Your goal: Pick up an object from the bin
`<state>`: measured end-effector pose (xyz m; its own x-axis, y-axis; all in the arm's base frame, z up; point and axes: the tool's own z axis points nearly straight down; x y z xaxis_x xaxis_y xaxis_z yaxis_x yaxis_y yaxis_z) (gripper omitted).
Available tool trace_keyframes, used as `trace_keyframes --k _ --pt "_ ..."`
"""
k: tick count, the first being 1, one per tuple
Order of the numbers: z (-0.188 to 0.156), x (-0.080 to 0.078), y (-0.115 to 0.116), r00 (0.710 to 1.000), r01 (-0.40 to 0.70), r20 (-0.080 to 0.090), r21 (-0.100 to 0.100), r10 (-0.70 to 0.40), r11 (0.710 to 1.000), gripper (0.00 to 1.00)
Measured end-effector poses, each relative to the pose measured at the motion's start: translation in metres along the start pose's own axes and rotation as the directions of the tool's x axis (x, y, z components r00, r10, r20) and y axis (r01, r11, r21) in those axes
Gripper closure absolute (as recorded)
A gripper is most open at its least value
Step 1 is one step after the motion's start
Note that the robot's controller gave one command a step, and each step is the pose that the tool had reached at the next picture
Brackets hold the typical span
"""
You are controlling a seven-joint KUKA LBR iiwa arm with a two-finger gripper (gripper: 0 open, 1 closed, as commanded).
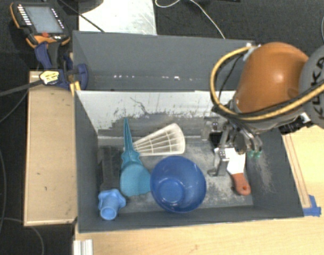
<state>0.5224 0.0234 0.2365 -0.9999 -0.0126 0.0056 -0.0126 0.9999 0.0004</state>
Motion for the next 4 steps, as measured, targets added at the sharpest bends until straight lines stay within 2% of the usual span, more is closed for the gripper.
trace_keyframes --k 1,2,3,4 --pt "-0.005 -0.001 0.000 1.000 -0.001 0.009 0.000 0.001 1.000 0.00" --pt "0.044 -0.037 0.040 0.967 0.256 0.005 0.000 -0.256 0.967 0.00" --pt "0.049 -0.062 0.048 0.957 0.291 0.013 0.002 -0.291 0.957 0.00" --pt "0.105 -0.045 0.026 0.873 0.488 0.011 0.003 -0.488 0.873 0.00"
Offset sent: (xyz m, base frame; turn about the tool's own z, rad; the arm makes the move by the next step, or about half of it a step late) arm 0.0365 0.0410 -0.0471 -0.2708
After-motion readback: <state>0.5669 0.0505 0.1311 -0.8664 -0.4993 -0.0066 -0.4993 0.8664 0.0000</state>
